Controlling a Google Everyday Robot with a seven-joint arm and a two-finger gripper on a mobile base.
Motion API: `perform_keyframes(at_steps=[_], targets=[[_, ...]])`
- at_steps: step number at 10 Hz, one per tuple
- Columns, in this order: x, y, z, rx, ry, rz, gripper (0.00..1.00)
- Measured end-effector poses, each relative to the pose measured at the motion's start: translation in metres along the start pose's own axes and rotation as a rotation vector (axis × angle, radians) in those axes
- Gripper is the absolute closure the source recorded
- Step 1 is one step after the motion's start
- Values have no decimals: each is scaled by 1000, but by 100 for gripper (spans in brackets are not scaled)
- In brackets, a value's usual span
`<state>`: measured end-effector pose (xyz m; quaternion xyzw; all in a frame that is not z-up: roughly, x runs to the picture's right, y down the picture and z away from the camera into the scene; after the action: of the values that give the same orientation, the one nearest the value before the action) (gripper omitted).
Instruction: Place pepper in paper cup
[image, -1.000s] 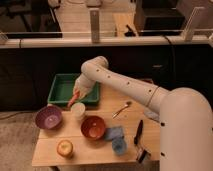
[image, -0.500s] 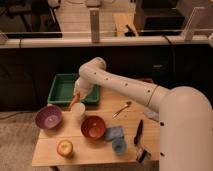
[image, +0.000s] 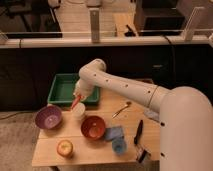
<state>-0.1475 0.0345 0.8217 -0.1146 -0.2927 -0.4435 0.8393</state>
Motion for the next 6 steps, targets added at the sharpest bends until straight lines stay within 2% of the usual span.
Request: perform_keyframes(at_steps=[4, 6], targets=[[1, 7, -3, 6, 15, -12, 97], [-1, 7, -3, -6, 32, -30, 97]])
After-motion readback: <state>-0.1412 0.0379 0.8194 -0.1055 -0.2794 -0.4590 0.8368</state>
